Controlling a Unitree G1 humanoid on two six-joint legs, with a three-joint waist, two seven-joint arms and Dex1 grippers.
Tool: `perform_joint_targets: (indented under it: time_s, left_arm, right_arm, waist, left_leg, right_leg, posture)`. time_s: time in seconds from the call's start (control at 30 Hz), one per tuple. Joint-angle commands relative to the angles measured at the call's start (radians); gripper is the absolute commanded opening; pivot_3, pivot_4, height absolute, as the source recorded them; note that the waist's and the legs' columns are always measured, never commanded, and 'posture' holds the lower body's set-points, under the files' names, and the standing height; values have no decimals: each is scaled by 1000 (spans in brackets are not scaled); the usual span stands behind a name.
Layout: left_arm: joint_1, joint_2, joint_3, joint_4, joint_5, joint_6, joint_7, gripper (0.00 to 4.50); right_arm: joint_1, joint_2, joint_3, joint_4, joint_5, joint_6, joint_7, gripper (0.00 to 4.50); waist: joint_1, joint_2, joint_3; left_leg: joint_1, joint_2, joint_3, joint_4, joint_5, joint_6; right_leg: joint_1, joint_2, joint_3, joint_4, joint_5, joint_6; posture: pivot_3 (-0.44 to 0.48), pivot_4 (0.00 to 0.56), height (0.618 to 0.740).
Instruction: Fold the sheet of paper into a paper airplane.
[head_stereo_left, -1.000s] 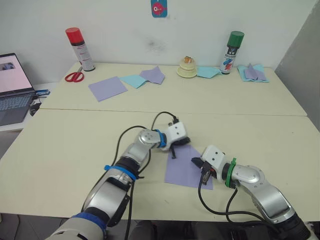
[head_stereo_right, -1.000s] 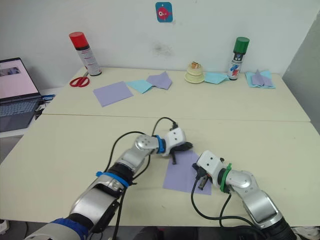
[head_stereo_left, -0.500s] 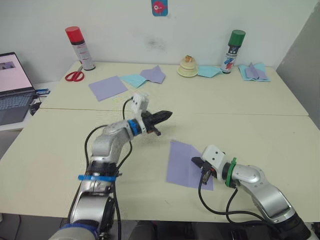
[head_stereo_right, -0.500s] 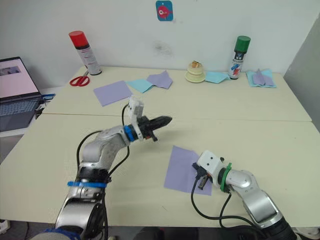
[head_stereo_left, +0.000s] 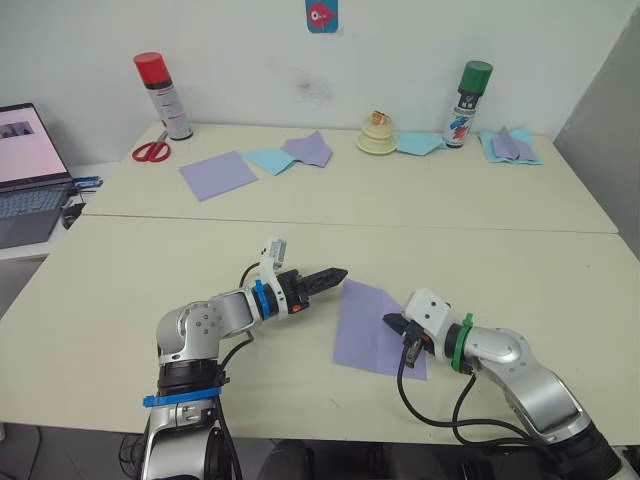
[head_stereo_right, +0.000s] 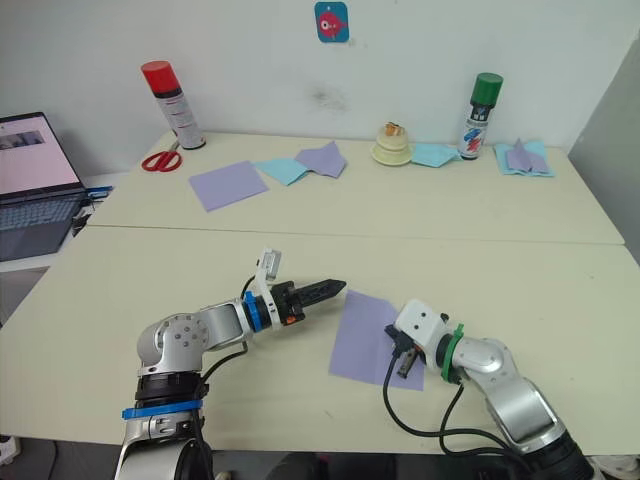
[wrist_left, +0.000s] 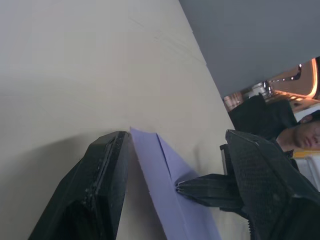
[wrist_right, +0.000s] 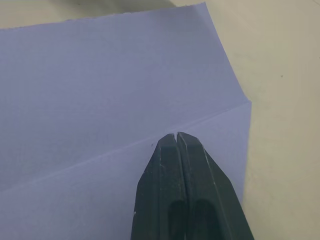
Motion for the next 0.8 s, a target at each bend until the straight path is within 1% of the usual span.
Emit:
perform_joint_targets:
  time_s: [0.03,0.27,0.33,0.4,0.63,0.67,0.8]
  left_arm:
    - [-9,-8,-33,16,14,-9,17,3385]
    - [-34,-18,-83,52,51,-79,8,3385]
    - [-41,-12,-98,61,66,-102,-1,2988]
    - [-42,0,-124,62,83,-120,-18,2494]
    - [-49,15,-198,57,117,-171,-67,224]
    - [-48,17,-207,54,121,-174,-73,31]
    - [-47,36,-236,41,139,-199,-99,31]
  right_arm:
    - [16,-9,26,59,-29,34,1,0]
    - [27,-6,29,48,-30,41,-5,0]
    - [30,-6,30,46,-29,42,-6,0]
    - [30,-6,30,47,-29,43,-6,0]
    - [30,-2,33,47,-30,46,-8,0]
    - [31,-2,33,46,-30,46,-8,0]
    - [33,-2,33,44,-30,48,-10,0]
  waist:
    - [0,0,0]
    - [1,0,0]
    - [1,0,0]
    - [1,0,0]
    - [1,0,0]
    - [1,0,0]
    - [1,0,0]
  left_leg:
    - [0,0,0,0,0,0]
    - [0,0,0,0,1,-2]
    - [0,0,0,0,1,-3]
    - [0,0,0,0,1,-3]
    - [0,0,0,0,1,-4]
    - [0,0,0,0,1,-4]
    - [0,0,0,0,1,-4]
  right_leg:
    - [0,0,0,0,0,0]
    - [0,0,0,0,0,0]
    - [0,0,0,0,0,0]
    - [0,0,0,0,0,0]
    - [0,0,0,0,0,0]
    - [0,0,0,0,0,0]
    - [0,0,0,0,0,0]
  posture:
    - [0,150,717]
    - [0,150,717]
    - [0,150,717]
    - [0,150,717]
    - [0,150,717]
    - [0,150,717]
    - [0,150,717]
